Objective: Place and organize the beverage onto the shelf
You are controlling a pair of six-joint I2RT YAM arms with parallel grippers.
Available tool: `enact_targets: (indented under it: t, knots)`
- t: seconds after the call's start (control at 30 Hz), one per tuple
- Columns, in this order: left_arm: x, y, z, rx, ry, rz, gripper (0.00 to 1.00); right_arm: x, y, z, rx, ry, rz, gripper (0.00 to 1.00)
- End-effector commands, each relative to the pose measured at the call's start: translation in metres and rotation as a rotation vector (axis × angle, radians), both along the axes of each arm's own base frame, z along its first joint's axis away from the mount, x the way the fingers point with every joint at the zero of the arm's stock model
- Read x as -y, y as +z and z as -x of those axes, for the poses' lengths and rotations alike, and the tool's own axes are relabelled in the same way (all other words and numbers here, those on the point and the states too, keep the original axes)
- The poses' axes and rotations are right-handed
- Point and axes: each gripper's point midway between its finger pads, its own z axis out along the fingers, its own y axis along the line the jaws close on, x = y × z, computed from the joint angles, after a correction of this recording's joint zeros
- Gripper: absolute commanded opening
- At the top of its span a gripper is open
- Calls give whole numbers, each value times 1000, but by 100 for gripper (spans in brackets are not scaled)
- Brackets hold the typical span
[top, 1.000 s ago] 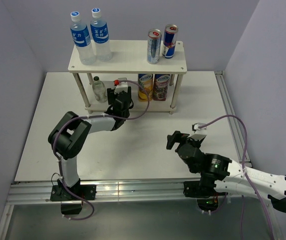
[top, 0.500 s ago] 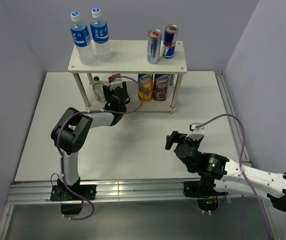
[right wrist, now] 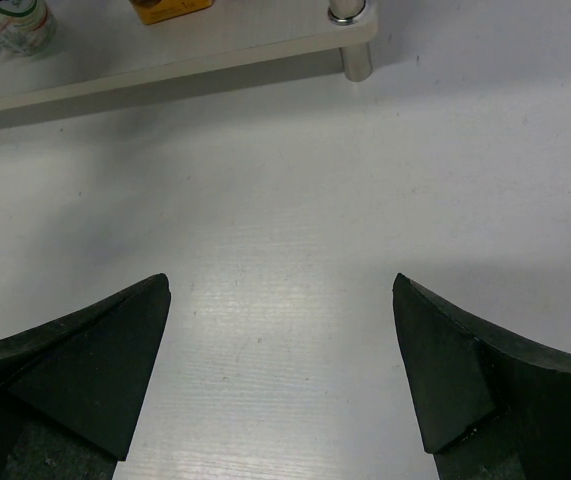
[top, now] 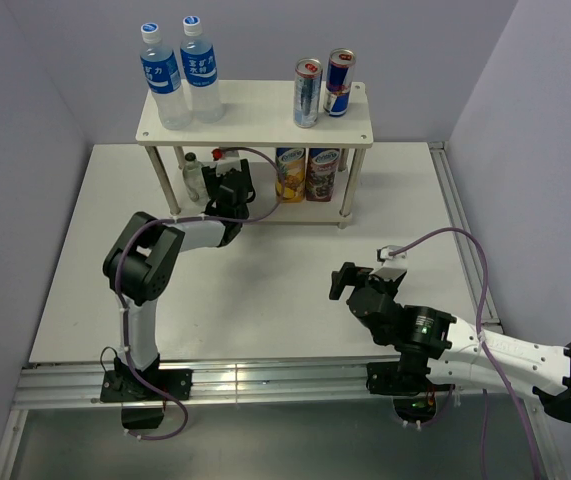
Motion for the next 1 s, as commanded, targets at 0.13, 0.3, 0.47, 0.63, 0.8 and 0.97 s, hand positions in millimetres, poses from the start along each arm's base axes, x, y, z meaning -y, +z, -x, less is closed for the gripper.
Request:
enact_targets:
  t: [0.13, 0.3, 0.47, 0.63, 0.8, 0.97]
  knots:
    - [5, 39, -1, 88, -10, 89, 86, -2, 9, -3, 27, -19, -25, 99]
    - [13, 35, 14, 69, -26, 81, 96, -1, 10, -3, 30, -23, -33, 99]
    - [19, 32, 34, 43, -24, 80, 99, 1, 12, -3, 37, -26, -46, 99]
    - [23, 23, 71, -11, -11, 83, 99, 3, 13, -2, 40, -32, -53, 99]
    - [18, 4, 142, -125, -5, 107, 99, 4, 14, -2, 46, -33, -65, 99]
    - [38, 1, 221, -261, -139, 139, 93, 2, 14, -2, 34, -24, -53, 99]
